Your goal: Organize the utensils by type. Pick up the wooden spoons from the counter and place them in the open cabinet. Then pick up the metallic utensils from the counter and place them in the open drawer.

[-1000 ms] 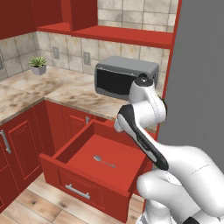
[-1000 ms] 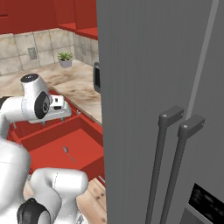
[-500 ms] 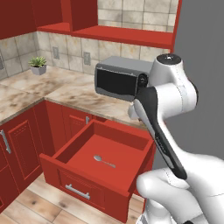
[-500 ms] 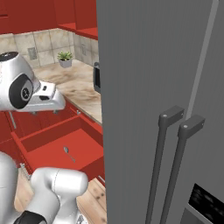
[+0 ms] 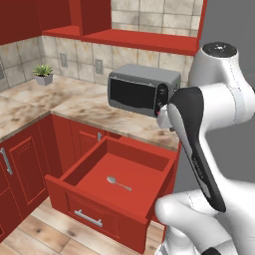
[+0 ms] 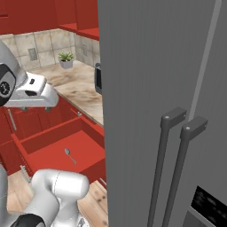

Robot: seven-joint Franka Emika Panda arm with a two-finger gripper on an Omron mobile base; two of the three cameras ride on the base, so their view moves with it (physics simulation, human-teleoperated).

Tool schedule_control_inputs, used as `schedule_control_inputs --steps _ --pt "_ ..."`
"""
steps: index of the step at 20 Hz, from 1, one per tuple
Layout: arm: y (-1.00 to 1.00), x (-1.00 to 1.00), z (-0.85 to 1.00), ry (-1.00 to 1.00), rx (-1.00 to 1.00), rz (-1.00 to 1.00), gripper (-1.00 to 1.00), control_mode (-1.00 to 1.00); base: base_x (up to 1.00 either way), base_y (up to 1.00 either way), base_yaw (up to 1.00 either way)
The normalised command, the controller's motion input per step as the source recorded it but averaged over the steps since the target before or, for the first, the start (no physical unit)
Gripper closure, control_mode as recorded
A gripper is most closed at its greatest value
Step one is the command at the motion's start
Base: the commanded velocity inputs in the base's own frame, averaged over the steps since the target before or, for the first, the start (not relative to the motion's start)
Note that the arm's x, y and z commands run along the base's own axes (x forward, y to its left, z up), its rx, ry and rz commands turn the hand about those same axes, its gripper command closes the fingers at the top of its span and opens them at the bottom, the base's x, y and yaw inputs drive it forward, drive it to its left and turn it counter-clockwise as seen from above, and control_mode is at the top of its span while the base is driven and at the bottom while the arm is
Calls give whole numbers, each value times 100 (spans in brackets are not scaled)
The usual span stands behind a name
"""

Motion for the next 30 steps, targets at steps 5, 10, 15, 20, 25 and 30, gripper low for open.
schedule_control_inputs --steps 5,10,15,20,25,30 --pt "-8 -35 -16 -32 0 0 -100 -100 0 0 0" --pt "-25 -55 -7 -46 1 0 -100 -100 0 0 0" --pt "-37 -54 17 -16 7 0 -100 -100 0 0 0" --pt "-37 -33 35 -1 11 0 -100 -100 0 0 0" --pt "-6 -1 41 8 17 1 -100 -100 0 0 0" --pt "0 -4 -4 0 2 0 -100 -100 0 0 0"
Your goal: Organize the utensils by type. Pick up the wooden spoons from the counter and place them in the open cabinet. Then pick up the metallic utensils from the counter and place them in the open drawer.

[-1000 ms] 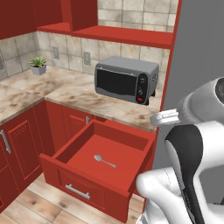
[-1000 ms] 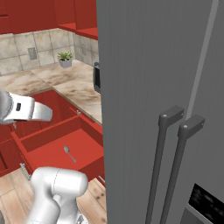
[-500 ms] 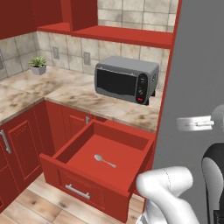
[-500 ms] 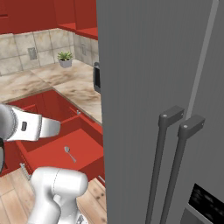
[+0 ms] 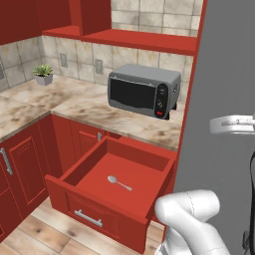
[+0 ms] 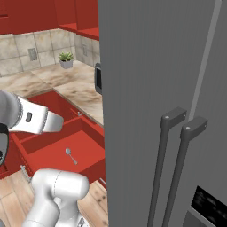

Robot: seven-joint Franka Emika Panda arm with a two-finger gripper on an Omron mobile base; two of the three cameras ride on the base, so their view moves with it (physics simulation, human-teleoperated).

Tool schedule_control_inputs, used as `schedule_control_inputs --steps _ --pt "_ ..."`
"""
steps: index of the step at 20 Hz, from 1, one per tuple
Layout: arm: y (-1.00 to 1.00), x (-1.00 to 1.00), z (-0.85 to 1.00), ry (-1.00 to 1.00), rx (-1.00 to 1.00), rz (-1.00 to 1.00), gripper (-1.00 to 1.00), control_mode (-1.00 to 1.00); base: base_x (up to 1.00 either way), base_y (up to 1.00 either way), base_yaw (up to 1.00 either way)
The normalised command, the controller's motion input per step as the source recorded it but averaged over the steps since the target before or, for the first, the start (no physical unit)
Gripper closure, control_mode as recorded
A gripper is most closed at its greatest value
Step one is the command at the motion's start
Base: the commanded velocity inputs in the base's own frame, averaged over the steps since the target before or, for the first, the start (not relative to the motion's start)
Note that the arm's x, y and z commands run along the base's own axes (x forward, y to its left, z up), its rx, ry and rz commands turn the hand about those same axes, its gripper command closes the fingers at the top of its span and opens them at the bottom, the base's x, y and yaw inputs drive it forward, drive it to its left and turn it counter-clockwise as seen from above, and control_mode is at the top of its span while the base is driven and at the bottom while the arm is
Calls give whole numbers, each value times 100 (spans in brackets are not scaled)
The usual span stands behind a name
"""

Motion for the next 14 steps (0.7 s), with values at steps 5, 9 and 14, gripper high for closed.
schedule_control_inputs --steps 5,9,14 --pt "-1 -2 -4 0 0 0 -100 -100 0 0 0" --pt "-2 -1 0 0 0 0 -100 -100 0 0 0" --pt "0 0 0 0 0 0 -100 -100 0 0 0"
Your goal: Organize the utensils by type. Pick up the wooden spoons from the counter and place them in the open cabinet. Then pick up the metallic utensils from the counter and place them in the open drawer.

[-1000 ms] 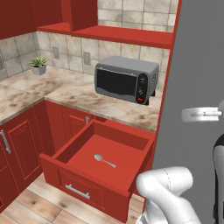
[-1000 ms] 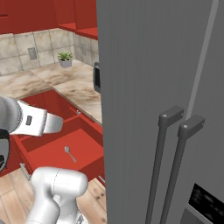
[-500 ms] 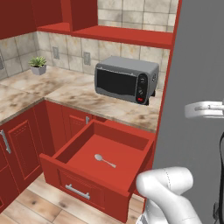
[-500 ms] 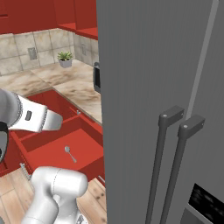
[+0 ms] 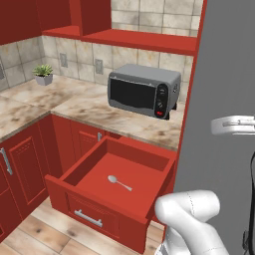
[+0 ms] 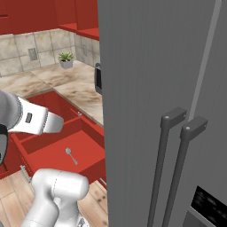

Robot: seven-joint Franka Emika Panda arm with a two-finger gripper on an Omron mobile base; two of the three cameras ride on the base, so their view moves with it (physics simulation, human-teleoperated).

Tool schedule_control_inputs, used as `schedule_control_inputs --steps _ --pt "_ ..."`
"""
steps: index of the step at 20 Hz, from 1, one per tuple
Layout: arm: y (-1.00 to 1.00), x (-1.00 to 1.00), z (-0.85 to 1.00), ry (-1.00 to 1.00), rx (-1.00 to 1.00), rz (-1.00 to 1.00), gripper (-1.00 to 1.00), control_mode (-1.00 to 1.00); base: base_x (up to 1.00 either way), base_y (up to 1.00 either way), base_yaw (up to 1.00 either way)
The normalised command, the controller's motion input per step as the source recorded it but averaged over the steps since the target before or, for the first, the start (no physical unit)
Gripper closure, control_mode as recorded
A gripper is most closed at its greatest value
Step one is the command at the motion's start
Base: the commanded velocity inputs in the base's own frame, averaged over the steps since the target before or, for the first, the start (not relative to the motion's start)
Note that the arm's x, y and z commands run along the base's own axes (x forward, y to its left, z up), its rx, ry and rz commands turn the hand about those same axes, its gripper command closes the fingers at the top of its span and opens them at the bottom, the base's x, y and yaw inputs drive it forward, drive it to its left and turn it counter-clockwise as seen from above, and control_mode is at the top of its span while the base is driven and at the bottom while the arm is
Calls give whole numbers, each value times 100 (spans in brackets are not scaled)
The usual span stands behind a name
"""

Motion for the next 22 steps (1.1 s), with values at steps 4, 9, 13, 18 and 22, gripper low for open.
schedule_control_inputs --steps 4,9,13,18,22 --pt "-1 -4 0 -2 0 0 -100 -100 0 0 0" --pt "0 -5 -1 0 0 0 -100 100 -52 0 0" --pt "0 0 0 0 0 0 -100 100 -86 0 0" --pt "0 0 0 0 0 0 -100 100 -84 0 0" --pt "0 0 0 0 0 0 -100 100 -43 29 6"
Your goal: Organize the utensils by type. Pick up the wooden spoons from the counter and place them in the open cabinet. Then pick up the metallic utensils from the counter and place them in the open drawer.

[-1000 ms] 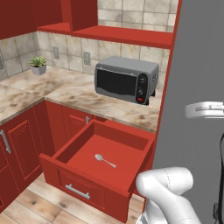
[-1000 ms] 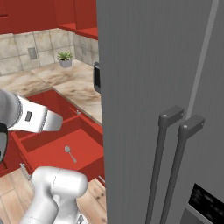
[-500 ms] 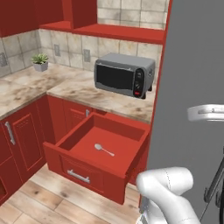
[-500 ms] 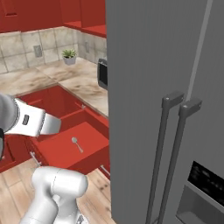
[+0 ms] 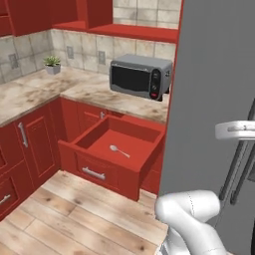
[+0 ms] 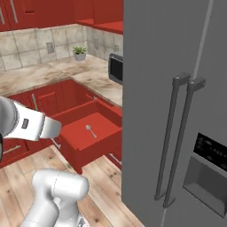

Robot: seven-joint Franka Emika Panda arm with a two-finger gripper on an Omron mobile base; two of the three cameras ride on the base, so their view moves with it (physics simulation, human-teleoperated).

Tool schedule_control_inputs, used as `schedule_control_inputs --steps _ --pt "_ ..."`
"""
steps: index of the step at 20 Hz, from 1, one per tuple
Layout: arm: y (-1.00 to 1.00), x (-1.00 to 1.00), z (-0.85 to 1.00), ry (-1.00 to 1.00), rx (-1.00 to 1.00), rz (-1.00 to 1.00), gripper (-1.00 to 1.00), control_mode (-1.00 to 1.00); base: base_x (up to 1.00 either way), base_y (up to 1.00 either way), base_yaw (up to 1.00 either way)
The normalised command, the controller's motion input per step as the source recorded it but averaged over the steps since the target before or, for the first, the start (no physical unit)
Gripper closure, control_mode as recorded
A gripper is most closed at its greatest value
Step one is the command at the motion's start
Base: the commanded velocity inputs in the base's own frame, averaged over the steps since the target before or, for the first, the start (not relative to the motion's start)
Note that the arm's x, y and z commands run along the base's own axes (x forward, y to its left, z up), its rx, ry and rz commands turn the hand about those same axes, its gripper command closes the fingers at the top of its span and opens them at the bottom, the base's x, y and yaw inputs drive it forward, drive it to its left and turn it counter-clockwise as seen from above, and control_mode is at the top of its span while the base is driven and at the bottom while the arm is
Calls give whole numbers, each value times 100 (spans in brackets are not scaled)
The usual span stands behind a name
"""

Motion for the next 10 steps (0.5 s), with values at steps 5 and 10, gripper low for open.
schedule_control_inputs --steps 5,10 --pt "0 0 0 0 0 0 -100 100 -22 86 41" --pt "0 0 0 0 0 0 -100 100 -5 82 68"
